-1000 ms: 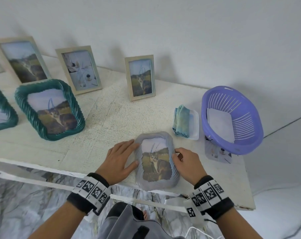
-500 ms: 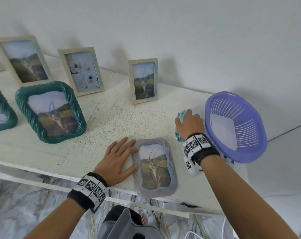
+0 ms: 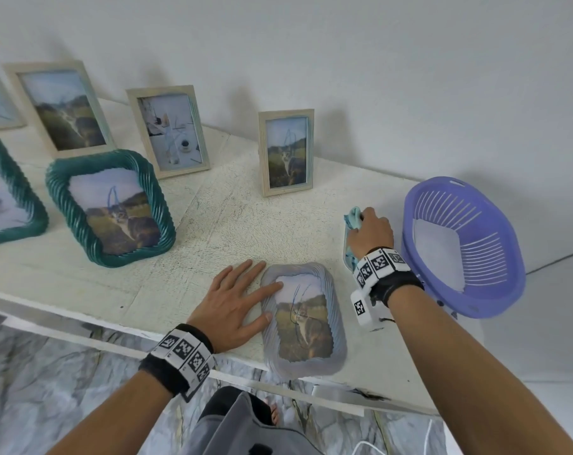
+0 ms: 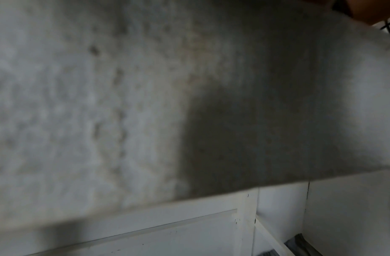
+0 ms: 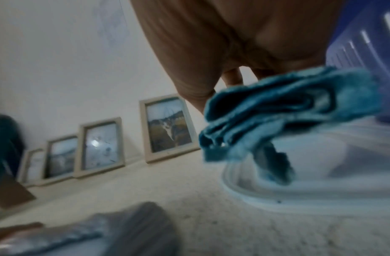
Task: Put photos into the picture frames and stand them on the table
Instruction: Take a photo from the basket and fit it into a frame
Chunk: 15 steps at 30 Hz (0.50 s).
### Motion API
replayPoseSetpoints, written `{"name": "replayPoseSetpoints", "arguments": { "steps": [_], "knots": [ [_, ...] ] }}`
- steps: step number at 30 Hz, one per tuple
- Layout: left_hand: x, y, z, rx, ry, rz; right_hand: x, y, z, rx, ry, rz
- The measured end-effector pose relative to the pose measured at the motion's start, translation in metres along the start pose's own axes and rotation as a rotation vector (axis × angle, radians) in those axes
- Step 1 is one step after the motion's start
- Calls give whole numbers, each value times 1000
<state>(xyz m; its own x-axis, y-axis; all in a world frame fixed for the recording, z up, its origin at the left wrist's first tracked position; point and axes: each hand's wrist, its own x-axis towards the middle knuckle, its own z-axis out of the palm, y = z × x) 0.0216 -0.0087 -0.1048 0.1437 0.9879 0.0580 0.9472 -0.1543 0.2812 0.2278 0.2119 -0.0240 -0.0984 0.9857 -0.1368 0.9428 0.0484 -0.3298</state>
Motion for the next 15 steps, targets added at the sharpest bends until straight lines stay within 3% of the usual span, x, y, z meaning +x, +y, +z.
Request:
{"name": "replayPoseSetpoints", "arguments": {
  "steps": [3, 6, 10, 13, 15],
  "knots": [
    [0, 0, 1, 1, 5, 0, -30, -4, -11, 195, 8, -209],
    [0, 2, 2, 3, 10, 0, -74, -5, -11, 327, -168, -423],
    [0, 2, 1, 10, 8, -8, -103, 7, 15, 17, -249, -649],
    [1, 2, 1, 10, 9, -17, -111, 14, 29, -205, -244, -653],
    [2, 3, 2, 11, 10, -30, -113, 12, 33, -200, -242, -628]
  ]
}}
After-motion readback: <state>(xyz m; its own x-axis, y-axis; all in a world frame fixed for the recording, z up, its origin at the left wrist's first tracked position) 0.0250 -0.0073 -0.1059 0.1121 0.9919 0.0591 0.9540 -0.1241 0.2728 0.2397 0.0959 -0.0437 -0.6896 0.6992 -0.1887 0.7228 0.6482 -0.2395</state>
